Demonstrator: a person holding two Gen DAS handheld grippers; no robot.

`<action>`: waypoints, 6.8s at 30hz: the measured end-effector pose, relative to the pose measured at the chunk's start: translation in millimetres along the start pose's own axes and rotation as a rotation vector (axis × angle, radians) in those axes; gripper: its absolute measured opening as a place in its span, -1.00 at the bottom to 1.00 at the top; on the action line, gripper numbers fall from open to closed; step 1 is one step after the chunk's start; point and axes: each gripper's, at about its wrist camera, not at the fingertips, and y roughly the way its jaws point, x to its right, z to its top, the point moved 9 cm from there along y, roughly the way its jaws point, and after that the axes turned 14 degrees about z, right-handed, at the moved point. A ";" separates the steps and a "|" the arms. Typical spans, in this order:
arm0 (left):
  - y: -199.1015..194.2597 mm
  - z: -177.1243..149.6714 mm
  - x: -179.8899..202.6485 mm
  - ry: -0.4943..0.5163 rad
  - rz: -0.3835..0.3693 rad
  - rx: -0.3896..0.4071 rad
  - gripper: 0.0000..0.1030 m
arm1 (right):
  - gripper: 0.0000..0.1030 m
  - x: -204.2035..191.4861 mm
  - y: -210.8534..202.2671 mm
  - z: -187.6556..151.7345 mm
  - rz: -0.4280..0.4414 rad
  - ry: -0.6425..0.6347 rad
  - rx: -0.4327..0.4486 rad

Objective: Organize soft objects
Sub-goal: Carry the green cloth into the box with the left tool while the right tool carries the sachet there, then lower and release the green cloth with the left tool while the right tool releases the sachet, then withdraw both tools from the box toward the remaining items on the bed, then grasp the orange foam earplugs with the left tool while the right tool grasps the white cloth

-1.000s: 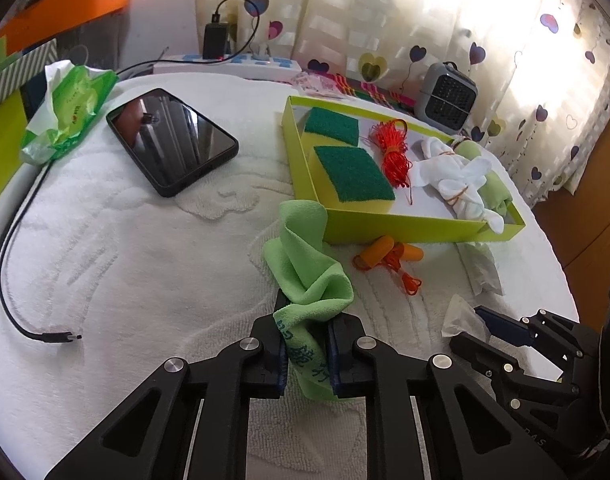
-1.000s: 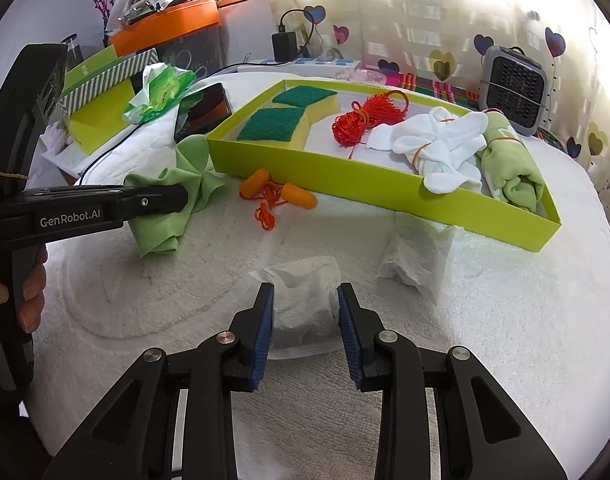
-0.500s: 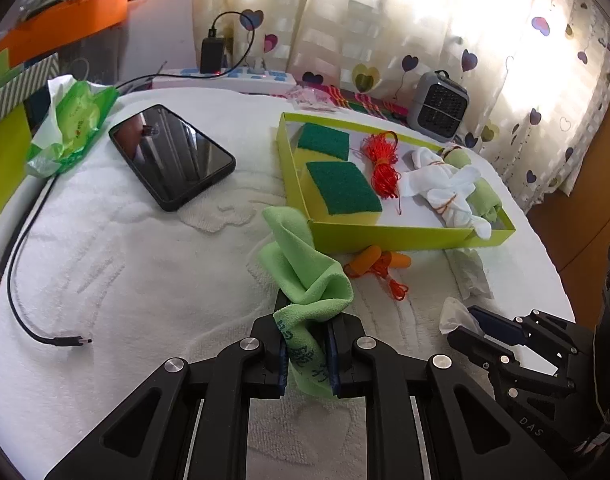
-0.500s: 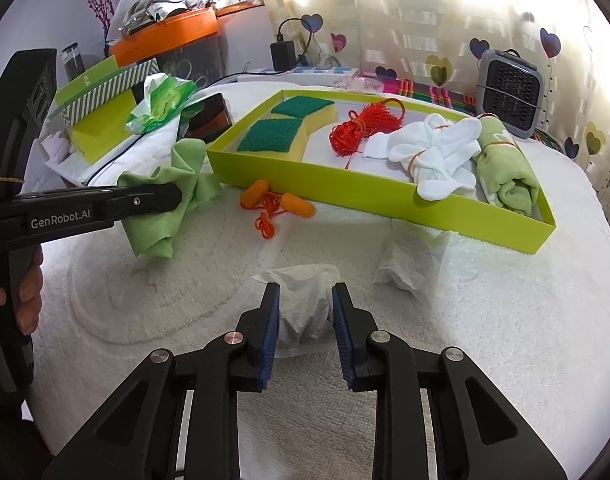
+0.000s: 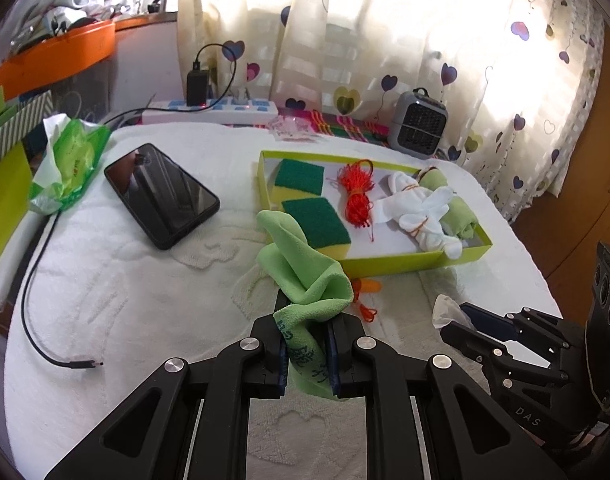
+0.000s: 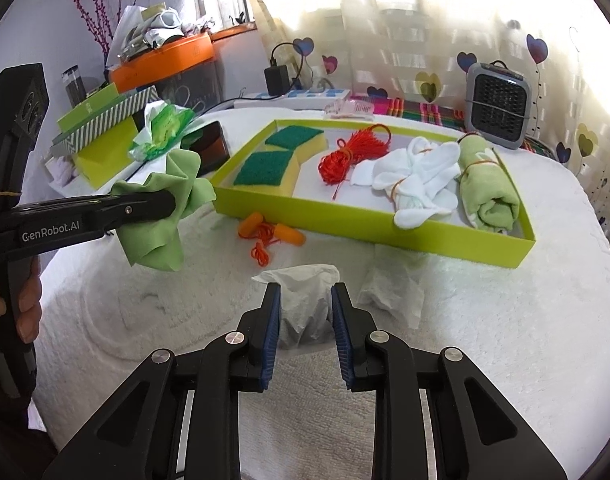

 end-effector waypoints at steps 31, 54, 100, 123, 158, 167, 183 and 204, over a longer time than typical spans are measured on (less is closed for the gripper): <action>4.7 66.5 68.8 0.127 -0.072 0.068 -0.73 | -0.49 57.1 -34.8 78.7 -0.075 0.040 0.145; 72.9 60.5 98.2 0.159 -0.068 -0.049 -0.73 | -0.49 99.8 13.2 118.6 -0.110 0.051 0.095; 65.5 53.1 89.8 0.142 -0.037 -0.056 0.09 | 0.02 109.5 27.1 108.5 -0.180 0.055 0.055; 24.2 41.6 74.6 0.133 -0.013 -0.001 0.11 | 0.12 83.4 -13.2 88.8 -0.136 0.091 0.143; 31.8 -13.5 33.6 0.112 0.145 -0.020 0.11 | 0.34 81.0 -1.5 7.9 -0.100 0.159 0.009; 44.0 -20.3 28.9 0.072 0.090 -0.075 0.11 | 0.38 83.4 10.6 0.4 -0.136 0.150 -0.045; 56.9 -20.0 42.8 0.093 0.049 -0.110 0.11 | 0.39 81.5 16.6 2.8 -0.172 0.138 -0.060; 68.5 -13.5 47.8 0.112 0.102 -0.099 -0.21 | -0.33 79.3 15.3 3.7 -0.154 0.136 -0.038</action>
